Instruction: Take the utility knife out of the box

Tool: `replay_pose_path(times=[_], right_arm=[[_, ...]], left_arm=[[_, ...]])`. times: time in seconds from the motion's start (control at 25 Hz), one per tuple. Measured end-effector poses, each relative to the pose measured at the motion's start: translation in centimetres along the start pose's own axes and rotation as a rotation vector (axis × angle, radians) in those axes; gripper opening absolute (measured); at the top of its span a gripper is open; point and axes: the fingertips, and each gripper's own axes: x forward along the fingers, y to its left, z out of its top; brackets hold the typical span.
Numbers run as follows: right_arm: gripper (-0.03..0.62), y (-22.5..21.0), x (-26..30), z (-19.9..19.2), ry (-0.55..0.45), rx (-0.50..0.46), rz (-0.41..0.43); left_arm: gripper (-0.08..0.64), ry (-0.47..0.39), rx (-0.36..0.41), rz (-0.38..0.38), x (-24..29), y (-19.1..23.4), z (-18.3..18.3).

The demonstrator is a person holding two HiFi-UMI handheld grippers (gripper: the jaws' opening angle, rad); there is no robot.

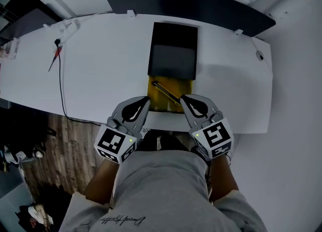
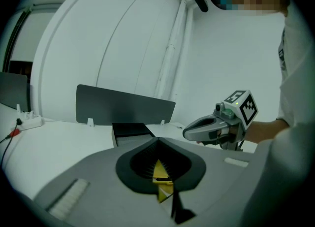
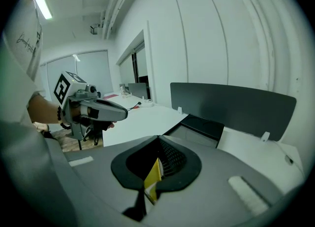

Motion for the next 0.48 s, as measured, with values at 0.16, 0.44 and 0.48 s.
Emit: replay_pose_path(times=[0.16, 0.44, 0.48], right_arm=[[0.015, -0.3, 0.5, -0.8, 0.024, 0.002, 0.004], [0.015, -0.6, 1.9, -2.3, 0.075, 0.001, 0.007], [0.015, -0.6, 2.2, -2.5, 0.083, -0.002, 0.009]], left_arm=[[0.002, 0.016, -0.010, -0.007, 0.5, 0.0, -0.7], [0.002, 0.036, -0.023, -0.005, 1.0, 1.1, -2.1], [0.002, 0.039, -0.025, -0.004, 1.1, 1.3, -2.3]])
